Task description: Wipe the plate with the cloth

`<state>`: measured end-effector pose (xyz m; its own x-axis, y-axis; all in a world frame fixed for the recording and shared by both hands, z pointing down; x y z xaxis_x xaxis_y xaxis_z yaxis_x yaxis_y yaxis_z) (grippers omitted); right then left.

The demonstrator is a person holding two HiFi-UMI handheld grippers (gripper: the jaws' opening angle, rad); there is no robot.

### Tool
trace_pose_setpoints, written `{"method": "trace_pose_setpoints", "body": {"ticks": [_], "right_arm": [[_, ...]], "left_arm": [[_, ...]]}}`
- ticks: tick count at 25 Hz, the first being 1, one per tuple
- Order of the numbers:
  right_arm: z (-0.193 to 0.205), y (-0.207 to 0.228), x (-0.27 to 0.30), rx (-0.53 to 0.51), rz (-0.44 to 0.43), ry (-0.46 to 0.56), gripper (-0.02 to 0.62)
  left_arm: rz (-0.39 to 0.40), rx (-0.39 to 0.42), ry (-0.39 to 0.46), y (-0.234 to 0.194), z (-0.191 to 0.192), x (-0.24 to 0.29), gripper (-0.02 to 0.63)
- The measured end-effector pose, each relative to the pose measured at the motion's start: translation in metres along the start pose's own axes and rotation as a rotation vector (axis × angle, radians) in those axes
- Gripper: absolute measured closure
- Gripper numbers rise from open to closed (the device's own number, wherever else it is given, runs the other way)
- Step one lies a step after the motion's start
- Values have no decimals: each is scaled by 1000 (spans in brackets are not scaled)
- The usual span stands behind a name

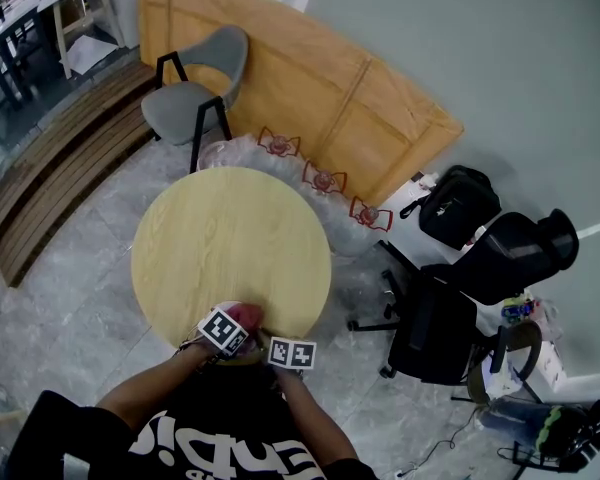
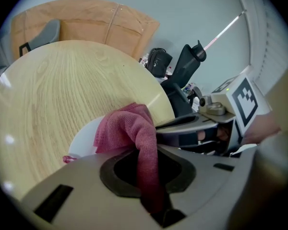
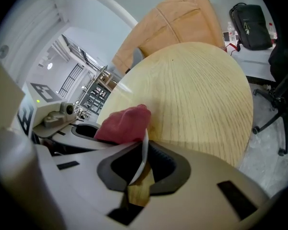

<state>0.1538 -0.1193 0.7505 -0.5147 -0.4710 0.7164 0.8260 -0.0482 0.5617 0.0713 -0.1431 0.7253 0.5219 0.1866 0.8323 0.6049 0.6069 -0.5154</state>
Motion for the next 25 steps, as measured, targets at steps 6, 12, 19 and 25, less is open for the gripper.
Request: {"method": "trace_pose_setpoints", "body": {"ticks": [6,12,19,25], "right_arm": [[3,1,0,23,-3,33,538],[4,2,2,15,-2,34,538],[4,0,-2,15,7,31,538],[8,-1,-4,2,11,21,538]], "left_arm": [[50,-45,-17,4,13,0,543],[117,-41,-64,6,33,-4,543],[116,-69,-67,-2,49,-15,543],[131,-109,-32,-7,54,-27,543]]}}
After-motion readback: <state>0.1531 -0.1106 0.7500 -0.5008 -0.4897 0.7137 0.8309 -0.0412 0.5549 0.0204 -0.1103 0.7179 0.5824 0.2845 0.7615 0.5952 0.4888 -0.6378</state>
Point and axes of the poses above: the fingertips, and each gripper's own axes: x forward along the fingers, y to its right, z out of its underside, the point moved 5 cm from there along -x, backward along the fingers, and after that the axes turned 8 degrees about -x, right-handed, at the moved point
